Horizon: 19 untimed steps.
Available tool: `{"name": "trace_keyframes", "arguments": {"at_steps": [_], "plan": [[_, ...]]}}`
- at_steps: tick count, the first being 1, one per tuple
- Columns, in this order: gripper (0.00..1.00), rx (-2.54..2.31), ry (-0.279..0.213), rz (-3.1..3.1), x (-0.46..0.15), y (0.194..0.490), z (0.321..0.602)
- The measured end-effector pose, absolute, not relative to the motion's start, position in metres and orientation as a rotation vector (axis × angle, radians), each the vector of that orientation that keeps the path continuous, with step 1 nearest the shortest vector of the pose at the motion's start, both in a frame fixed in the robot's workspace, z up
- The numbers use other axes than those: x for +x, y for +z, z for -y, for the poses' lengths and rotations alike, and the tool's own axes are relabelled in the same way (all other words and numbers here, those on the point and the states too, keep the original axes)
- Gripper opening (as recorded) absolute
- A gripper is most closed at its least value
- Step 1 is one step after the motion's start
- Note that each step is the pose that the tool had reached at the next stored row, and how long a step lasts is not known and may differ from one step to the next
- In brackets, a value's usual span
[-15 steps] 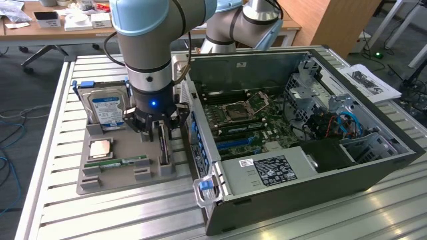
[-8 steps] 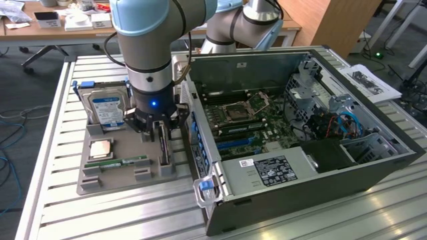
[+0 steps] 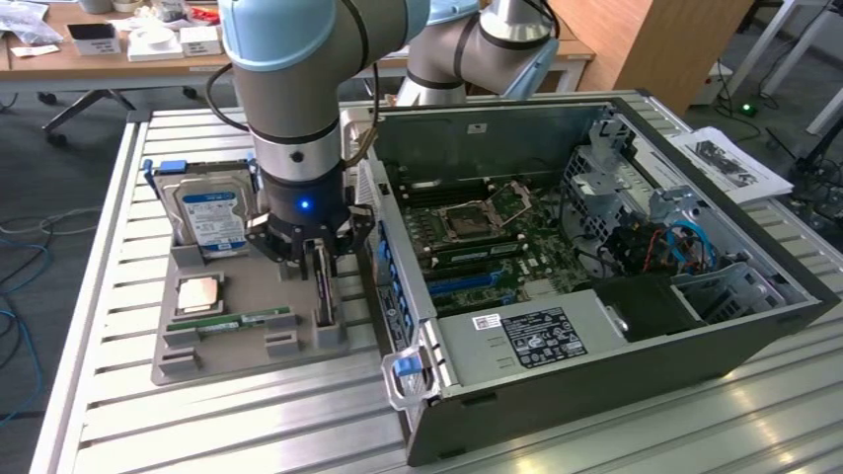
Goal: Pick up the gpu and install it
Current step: 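Pick up the gpu and move the gpu toward the slot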
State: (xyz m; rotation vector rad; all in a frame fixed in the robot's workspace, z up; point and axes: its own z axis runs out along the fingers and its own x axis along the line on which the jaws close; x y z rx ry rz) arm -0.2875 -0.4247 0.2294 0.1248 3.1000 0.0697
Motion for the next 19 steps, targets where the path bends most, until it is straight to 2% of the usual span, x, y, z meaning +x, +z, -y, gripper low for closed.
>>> {"name": "trace_keyframes", "arguments": {"at_steps": [19], "plan": [[0.41, 0.125, 0.070, -3.100, -0.2866, 0.2322, 0.4271]]}}
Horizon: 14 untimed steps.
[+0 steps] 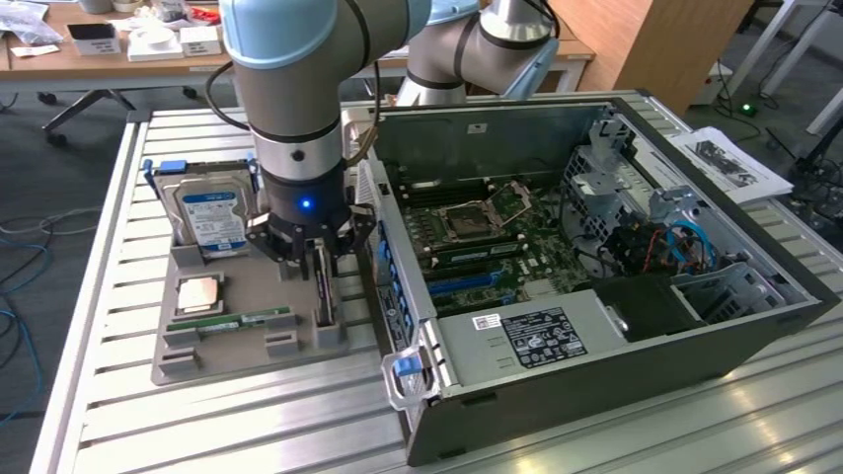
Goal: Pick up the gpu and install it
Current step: 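Pick up the gpu and move the gpu toward the slot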
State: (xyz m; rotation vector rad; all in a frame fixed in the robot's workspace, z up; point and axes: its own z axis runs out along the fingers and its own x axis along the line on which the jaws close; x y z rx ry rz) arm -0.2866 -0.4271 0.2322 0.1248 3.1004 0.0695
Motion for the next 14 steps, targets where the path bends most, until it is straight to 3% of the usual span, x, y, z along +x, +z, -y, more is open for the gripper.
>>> {"name": "trace_keyframes", "arguments": {"at_steps": [14], "plan": [[0.41, 0.125, 0.070, -3.100, -0.2864, 0.2331, 0.4287]]}}
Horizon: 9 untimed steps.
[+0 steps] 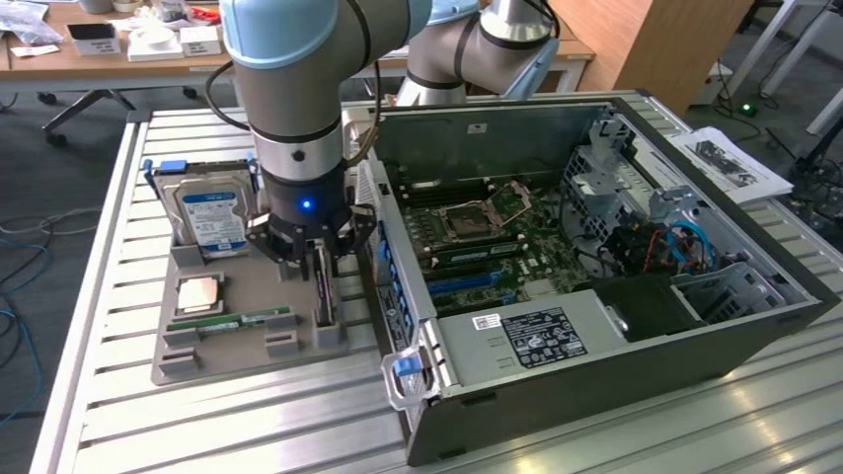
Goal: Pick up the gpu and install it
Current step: 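Pick up the gpu and move the gpu toward the slot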
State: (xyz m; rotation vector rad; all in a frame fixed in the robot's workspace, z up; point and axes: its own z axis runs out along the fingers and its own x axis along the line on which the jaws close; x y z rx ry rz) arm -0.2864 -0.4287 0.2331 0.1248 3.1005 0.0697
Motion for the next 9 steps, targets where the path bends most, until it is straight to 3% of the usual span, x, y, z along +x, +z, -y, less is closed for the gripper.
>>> {"name": "trace_keyframes", "arguments": {"at_steps": [9], "plan": [[0.39, 0.125, 0.070, -3.100, -0.2864, 0.2331, 0.4287]]}}
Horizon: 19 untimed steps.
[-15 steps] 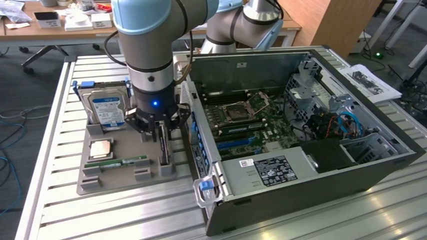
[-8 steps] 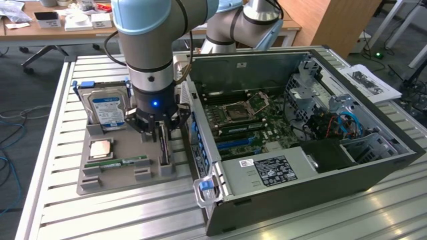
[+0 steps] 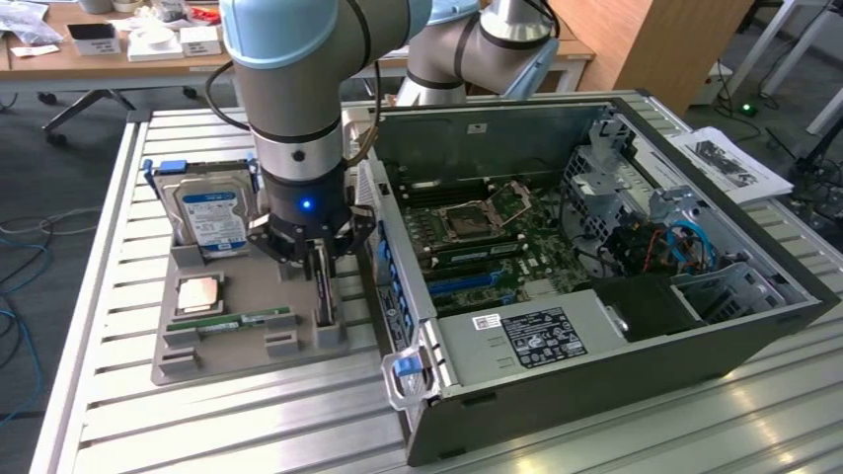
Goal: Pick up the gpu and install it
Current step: 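Pick up the gpu and move the gpu toward the slot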
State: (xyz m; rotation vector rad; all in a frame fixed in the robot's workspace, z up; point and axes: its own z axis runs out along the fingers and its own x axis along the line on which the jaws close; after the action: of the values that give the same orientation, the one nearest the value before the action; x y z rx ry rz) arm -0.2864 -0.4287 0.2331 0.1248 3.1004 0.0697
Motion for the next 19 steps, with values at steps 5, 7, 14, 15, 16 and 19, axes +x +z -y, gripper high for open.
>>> {"name": "trace_keyframes", "arguments": {"at_steps": [5, 7, 14, 15, 16, 19], "plan": [[0.32, 0.125, 0.070, -3.100, -0.2864, 0.2331, 0.4287], [0.32, 0.125, 0.070, -3.100, -0.2864, 0.2331, 0.4287], [0.31, 0.125, 0.070, -3.100, -0.2864, 0.2331, 0.4287], [0.27, 0.125, 0.070, -3.100, -0.2864, 0.2331, 0.4287], [0.27, 0.125, 0.070, -3.100, -0.2864, 0.2331, 0.4287], [0.27, 0.125, 0.070, -3.100, -0.2864, 0.2331, 0.4287]]}}
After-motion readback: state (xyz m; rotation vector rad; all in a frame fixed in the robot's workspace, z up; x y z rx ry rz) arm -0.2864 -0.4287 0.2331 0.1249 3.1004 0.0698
